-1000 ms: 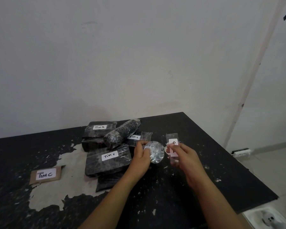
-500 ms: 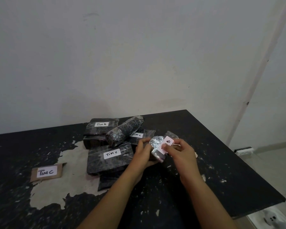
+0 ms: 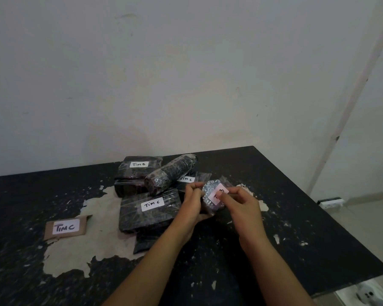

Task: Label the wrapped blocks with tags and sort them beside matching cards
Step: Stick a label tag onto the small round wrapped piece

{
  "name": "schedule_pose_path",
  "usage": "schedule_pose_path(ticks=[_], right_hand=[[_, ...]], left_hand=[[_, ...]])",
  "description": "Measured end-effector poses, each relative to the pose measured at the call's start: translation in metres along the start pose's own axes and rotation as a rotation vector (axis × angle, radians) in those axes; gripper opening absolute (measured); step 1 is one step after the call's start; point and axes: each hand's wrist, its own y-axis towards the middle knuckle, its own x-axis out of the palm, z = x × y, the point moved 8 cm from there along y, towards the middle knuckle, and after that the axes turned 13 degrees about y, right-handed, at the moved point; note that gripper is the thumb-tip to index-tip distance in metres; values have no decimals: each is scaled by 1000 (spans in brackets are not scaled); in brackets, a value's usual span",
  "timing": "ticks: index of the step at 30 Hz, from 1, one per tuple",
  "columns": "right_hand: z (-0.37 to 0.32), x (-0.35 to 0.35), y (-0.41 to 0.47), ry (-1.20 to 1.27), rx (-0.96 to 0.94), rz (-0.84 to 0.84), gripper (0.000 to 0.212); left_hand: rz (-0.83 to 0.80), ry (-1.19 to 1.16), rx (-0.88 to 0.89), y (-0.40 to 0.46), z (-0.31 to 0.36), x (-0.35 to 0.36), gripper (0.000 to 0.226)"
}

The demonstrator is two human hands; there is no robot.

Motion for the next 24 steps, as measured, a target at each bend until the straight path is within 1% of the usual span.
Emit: schedule_pose_path(ticks=[6, 8, 12, 15, 20, 24], right_hand=[[3, -2, -1, 46, 17, 56, 5], [2, -2, -1, 67, 19, 51, 6], [-2, -1, -4, 117, 25, 36, 7], [-6, -1, -6, 137, 15, 24, 8], [-11, -1, -8, 139, 4, 13, 8], [-10, 1, -8, 55, -27, -1, 6]], left_hand=[[33, 28, 4, 0, 1, -1, 24], [58, 57, -3, -1, 3, -2, 23], [70, 94, -28, -1, 4, -2, 29], [71, 69, -33, -3, 7, -2, 23], [52, 27, -54, -8, 9, -4, 23], [35, 7, -73, -12, 13, -4, 24]])
